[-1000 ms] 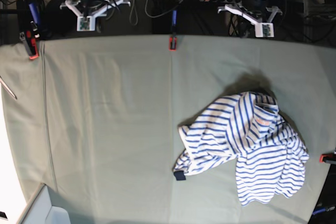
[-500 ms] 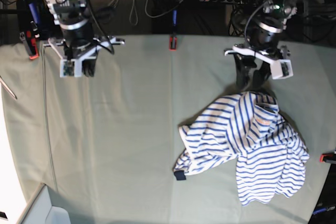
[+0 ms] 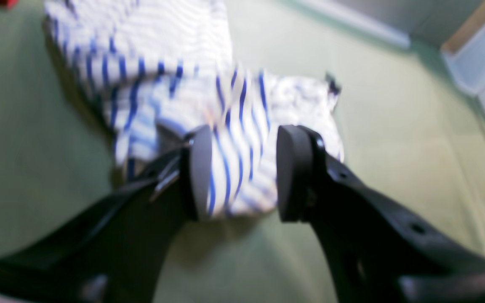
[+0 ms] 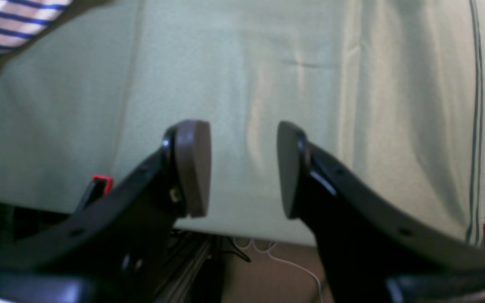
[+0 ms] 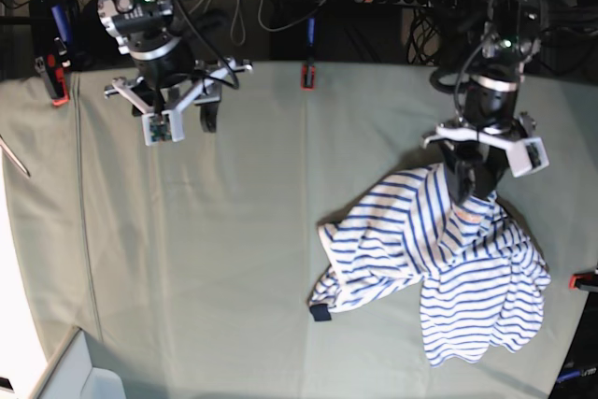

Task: Layout the t-shirt on the table in an organized manner, then fold the t-shirt properly
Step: 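Lower the left gripper onto the crumpled striped shirt and grasp it, then lift the shirt with the left gripper and drag it across the table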

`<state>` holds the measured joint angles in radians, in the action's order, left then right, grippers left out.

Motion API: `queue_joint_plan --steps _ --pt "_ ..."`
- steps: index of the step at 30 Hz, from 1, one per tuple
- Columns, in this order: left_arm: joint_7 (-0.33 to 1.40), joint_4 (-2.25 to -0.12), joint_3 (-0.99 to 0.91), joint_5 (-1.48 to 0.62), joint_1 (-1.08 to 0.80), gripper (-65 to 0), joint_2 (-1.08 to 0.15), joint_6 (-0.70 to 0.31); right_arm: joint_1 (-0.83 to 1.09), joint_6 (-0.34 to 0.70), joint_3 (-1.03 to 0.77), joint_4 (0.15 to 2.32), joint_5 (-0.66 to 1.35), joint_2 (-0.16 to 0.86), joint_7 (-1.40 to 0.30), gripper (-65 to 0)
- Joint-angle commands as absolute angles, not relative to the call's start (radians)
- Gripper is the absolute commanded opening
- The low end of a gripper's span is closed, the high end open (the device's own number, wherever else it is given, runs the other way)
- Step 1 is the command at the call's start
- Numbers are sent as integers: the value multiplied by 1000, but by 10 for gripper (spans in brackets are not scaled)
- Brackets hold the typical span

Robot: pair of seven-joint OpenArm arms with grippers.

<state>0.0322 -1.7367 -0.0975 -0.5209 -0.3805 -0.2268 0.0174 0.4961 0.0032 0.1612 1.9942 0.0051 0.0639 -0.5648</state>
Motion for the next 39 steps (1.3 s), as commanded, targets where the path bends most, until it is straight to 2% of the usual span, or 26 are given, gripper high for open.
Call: queue_joint_plan --steps 1,10,39 --pt "10 -1751 -101 -516 -375 -398 -229 12 498 7 163 2009 4 64 -545 -380" --pt "8 -1572 -107 -518 -277 -398 -229 13 498 7 157 2009 4 65 -550 -380" --pt "8 -1385 -176 -519 -110 -403 -206 13 501 7 154 1988 2 65 -550 -379"
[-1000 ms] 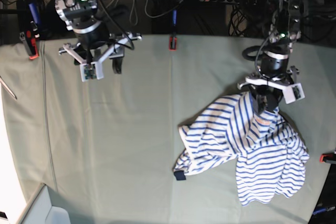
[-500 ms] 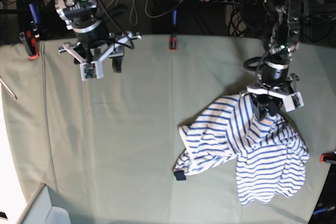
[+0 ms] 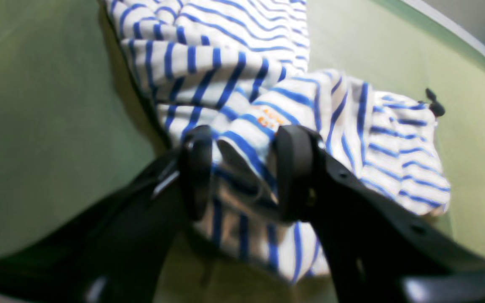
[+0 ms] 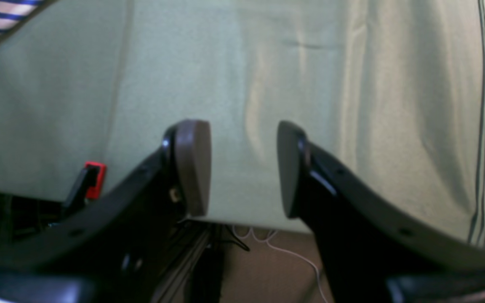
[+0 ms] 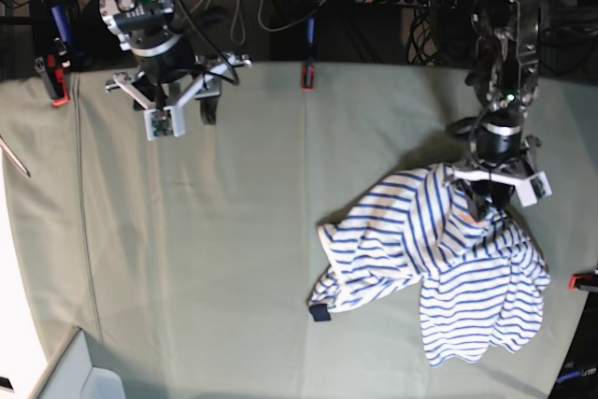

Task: Layout the t-shirt on the table in an organized manner, then fold the t-shirt properly
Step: 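Lift the shirt with the left gripper and drag it across the table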

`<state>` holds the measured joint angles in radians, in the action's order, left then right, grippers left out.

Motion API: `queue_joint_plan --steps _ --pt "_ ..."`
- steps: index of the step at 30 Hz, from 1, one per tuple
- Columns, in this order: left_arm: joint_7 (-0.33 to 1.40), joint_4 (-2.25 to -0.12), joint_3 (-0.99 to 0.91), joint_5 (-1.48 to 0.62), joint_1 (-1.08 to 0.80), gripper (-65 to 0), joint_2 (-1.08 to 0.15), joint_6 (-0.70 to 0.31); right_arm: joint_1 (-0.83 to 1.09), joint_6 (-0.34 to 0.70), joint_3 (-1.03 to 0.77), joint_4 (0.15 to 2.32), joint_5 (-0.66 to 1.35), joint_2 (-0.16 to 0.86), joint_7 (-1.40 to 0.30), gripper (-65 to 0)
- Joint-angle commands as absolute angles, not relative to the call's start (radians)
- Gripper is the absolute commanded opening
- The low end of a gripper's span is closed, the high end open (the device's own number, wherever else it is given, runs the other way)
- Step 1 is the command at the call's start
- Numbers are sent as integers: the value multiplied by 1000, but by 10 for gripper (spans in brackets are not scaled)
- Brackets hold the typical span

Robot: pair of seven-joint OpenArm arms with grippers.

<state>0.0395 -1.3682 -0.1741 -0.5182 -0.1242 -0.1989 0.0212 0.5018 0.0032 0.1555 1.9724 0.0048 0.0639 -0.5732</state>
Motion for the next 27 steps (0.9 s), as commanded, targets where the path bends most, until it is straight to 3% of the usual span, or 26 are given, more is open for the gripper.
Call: queue_joint_plan --steps 1,3,6,8,12,18,27 --pt "10 -1377 -176 -519 -99 -406 -206 13 501 7 154 1988 2 65 -550 -379" --pt "15 -1351 -176 -519 -77 -456 -196 13 501 7 154 1988 2 65 -550 -380" --pt "93 -1333 -180 -519 -48 -650 -180 13 501 7 154 1988 2 65 -550 -380" --pt "151 -1342 -183 -519 -47 -628 -180 13 501 7 154 1988 2 65 -550 -380" --pt "159 -1455 -203 -521 -114 -645 -188 13 499 7 154 1988 2 65 -550 -380" --pt "166 -1641 -460 -521 -291 -647 -182 4 496 7 154 1988 2 65 -550 -380" --pt "168 -1664 -760 -627 -390 -647 -191 1 449 7 163 1988 5 59 -550 -380"
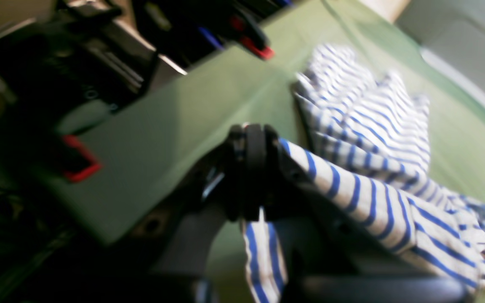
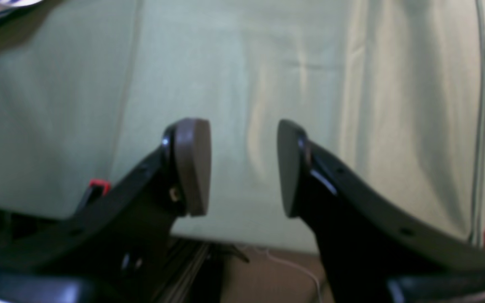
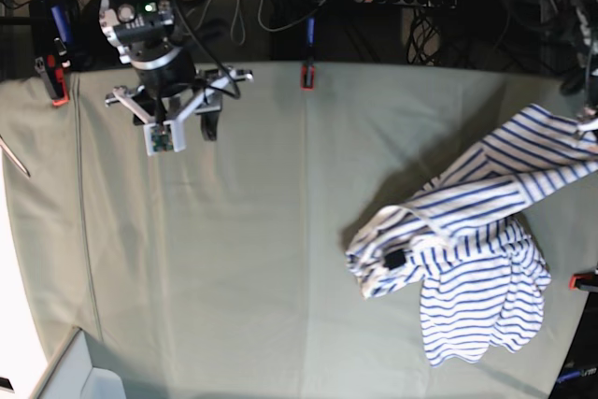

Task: Layout the t-shirt on the table in an organized manner, then fold the t-shirt properly
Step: 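Lift the shirt with the left gripper and drag it across the table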

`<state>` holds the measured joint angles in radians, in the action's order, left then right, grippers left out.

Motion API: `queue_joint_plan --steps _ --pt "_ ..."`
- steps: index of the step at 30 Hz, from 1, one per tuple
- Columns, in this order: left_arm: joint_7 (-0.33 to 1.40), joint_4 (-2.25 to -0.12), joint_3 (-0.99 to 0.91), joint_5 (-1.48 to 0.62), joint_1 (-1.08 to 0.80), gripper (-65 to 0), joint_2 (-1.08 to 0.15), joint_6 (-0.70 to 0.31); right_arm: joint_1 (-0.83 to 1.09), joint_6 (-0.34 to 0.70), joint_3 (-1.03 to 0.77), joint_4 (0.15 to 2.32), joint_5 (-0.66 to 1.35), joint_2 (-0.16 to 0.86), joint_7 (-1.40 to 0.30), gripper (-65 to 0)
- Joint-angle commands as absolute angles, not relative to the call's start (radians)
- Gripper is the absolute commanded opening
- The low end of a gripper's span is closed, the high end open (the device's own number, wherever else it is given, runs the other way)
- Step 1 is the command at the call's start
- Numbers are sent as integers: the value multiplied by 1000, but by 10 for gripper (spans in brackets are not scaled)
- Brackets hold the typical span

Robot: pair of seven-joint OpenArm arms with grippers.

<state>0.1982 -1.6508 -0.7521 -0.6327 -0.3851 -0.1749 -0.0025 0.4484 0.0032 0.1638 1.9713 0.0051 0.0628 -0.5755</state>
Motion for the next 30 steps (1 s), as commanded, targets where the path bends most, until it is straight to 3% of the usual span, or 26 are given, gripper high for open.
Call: queue_joint_plan --steps 1,10,15,19,24,30 --pt "168 -1664 -777 -653 -397 -647 -193 1 440 7 163 1988 5 59 -550 -379" --pt "168 -1662 -786 -708 -449 -647 -217 1 358 7 271 1988 5 62 -552 -380" --pt "234 -1679 -786 -719 -449 -647 -216 1 259 7 349 1986 5 36 -657 -380" --pt "306 -1819 -748 -720 -440 -647 -173 1 245 7 341 1986 1 28 -677 -380" --pt "340 -2000 -469 -707 -392 -647 -137 1 254 7 229 1989 2 77 -682 -380" --pt "348 -1986 -13 -690 -283 -647 -150 12 289 7 70 1991 5 120 -684 -380"
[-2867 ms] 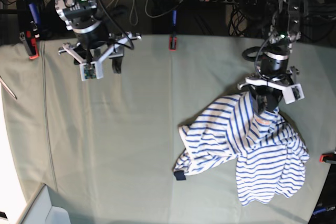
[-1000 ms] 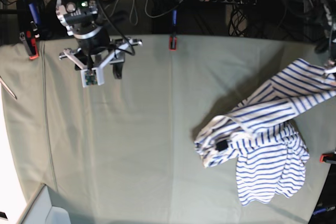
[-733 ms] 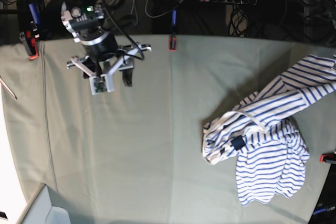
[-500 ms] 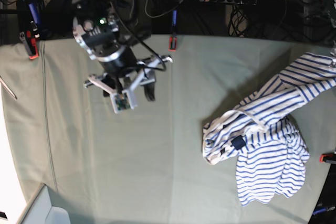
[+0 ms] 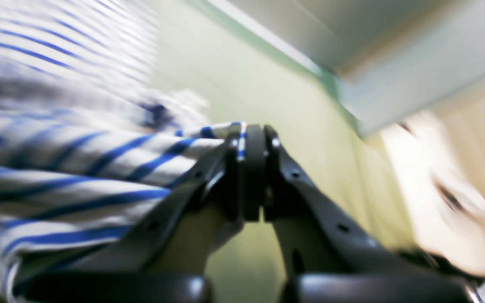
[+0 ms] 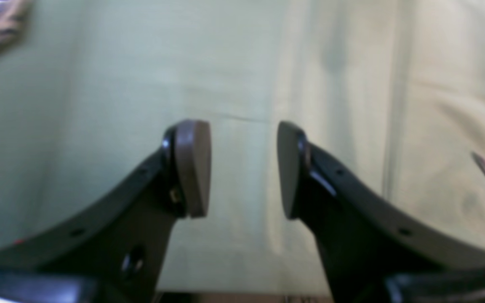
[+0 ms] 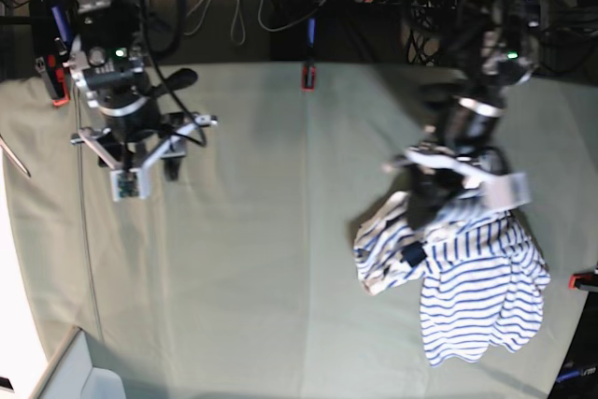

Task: Layout the t-shirt on the table in an organized manner, then fold the t-shirt properly
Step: 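Lift the shirt with the left gripper and drag it across the table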

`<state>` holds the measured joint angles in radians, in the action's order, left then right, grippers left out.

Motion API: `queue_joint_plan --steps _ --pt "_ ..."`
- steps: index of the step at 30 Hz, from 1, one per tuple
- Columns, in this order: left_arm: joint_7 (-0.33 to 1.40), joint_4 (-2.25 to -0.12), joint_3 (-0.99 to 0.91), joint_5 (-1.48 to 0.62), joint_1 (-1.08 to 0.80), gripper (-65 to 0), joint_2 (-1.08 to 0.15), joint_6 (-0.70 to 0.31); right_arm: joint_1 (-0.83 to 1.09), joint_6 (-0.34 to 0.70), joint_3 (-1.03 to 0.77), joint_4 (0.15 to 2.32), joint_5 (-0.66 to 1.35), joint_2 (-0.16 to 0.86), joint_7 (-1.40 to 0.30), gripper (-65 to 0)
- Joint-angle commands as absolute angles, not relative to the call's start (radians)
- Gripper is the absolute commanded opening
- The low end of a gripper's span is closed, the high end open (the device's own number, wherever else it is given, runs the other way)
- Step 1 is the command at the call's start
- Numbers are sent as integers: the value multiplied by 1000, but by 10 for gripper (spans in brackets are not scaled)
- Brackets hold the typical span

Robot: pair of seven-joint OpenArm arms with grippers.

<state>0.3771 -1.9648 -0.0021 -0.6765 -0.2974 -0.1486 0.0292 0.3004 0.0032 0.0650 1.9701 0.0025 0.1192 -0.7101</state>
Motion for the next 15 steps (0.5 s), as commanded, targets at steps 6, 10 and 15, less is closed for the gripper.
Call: queue_joint_plan --steps 6,10,15 --pt "340 -1980 401 -357 -182 -647 -127 4 314 7 -104 1991 5 120 -684 -380" --pt "338 -1893 611 -203 -131 -647 -134 2 315 7 -189 1989 5 120 -684 -379" --pt "340 -1811 704 -205 -114 -646 -162 2 318 7 -231 1989 5 120 -684 -380"
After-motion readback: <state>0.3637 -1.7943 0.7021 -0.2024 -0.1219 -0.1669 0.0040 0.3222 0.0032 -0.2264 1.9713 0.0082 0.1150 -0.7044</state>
